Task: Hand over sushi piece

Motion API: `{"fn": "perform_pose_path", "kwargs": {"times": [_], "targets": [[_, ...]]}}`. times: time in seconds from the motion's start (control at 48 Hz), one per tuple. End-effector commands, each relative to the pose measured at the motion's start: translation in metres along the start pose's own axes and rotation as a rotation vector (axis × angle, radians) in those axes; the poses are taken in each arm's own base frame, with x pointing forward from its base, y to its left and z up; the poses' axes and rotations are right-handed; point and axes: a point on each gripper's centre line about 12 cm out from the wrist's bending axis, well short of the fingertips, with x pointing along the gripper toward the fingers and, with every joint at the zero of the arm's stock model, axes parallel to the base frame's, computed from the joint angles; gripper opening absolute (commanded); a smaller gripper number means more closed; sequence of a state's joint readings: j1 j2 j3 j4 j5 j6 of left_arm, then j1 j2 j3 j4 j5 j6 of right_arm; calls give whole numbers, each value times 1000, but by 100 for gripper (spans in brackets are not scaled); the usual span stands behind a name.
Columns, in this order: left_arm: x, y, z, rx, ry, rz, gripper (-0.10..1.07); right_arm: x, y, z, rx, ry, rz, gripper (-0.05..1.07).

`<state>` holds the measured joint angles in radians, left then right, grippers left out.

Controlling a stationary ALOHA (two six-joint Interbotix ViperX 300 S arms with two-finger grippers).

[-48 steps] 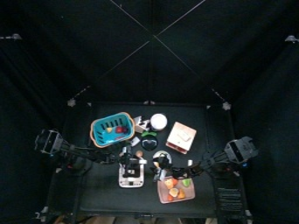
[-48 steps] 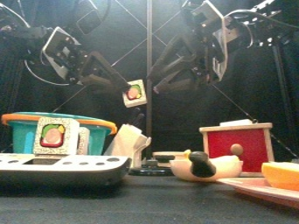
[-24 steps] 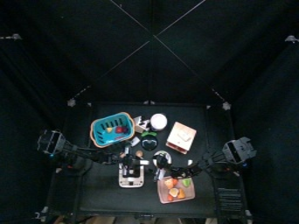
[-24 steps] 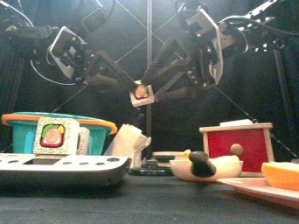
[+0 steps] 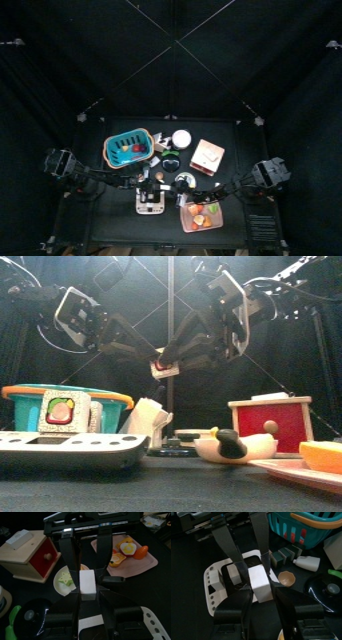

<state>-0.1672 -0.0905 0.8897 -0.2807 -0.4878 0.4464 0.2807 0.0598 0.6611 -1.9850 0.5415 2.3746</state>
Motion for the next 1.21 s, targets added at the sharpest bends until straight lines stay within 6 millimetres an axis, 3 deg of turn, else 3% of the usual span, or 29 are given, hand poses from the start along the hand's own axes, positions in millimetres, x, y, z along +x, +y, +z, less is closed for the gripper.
{"fn": "perform_pose_path", "kwargs": {"times": [0.0,0.25,0.667,1.188], "targets": [[2,3,11,-3,-35,10,60,-2,0,16,32,-39,1,62],[2,2,10,-12,-33,11,63,-1,-3,17,46,-38,-12,55],[1,6,7,-69,-18,40,96,-1,-4,16,52,-34,-15,55],[0,8,1,-73,-2,45,97,-4,-10,12,117,-18,-59,55]]}}
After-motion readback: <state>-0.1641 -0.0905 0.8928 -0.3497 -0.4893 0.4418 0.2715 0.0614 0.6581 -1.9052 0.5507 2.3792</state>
